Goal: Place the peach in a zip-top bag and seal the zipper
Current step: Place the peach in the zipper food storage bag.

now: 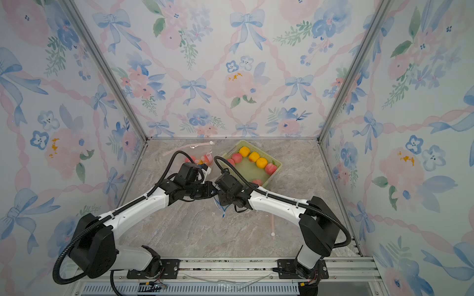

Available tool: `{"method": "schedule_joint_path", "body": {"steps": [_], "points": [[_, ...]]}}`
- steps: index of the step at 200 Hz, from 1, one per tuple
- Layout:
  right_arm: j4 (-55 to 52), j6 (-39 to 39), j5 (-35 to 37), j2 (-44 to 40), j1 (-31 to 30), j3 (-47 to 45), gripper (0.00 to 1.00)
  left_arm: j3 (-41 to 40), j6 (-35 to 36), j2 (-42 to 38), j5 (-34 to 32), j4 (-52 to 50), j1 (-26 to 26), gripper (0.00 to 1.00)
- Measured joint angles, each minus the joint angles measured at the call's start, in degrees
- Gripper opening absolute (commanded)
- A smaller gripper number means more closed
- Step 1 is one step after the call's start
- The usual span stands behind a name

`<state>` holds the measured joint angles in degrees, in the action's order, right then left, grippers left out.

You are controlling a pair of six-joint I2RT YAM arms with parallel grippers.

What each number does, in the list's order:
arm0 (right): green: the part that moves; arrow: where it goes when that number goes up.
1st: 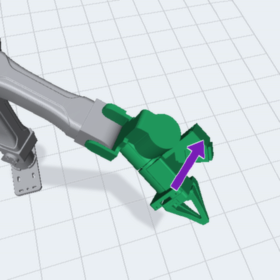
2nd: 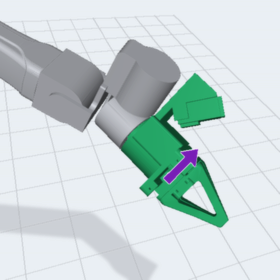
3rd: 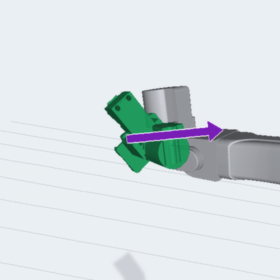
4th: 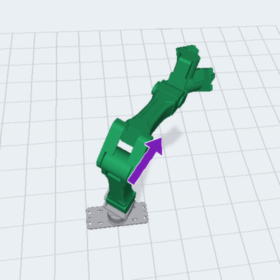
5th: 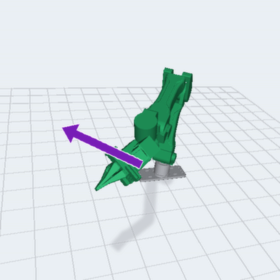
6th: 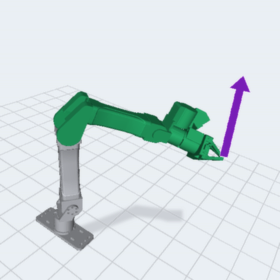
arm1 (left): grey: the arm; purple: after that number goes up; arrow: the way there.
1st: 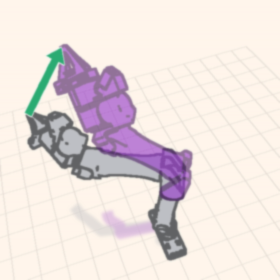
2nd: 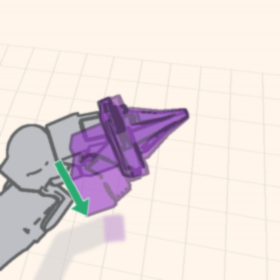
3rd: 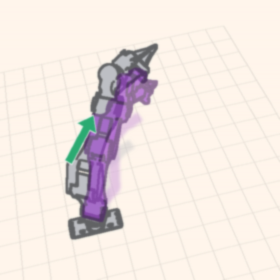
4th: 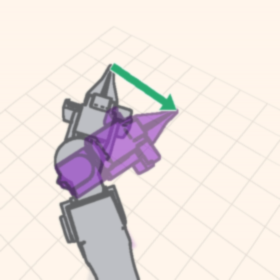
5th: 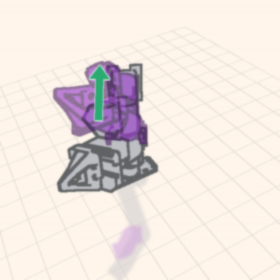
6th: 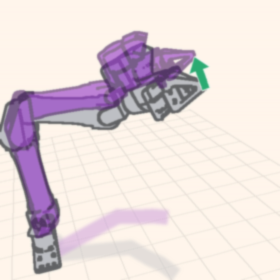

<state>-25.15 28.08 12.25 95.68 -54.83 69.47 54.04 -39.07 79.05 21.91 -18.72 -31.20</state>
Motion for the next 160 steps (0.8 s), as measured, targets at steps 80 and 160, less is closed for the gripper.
{"method": "schedule_joint_path", "body": {"steps": [80,160], "points": [[-4.7,-2.4,1.1,5.0,-1.6,5.2,0.63,-1.3,-0.2,1.5,-3.3,1.1,0.5,0.23],[7.0,-0.8,-5.6,6.4,1.2,1.2,0.63,-1.4,0.5,2.1,-4.6,1.5,1.1,0.0]]}}
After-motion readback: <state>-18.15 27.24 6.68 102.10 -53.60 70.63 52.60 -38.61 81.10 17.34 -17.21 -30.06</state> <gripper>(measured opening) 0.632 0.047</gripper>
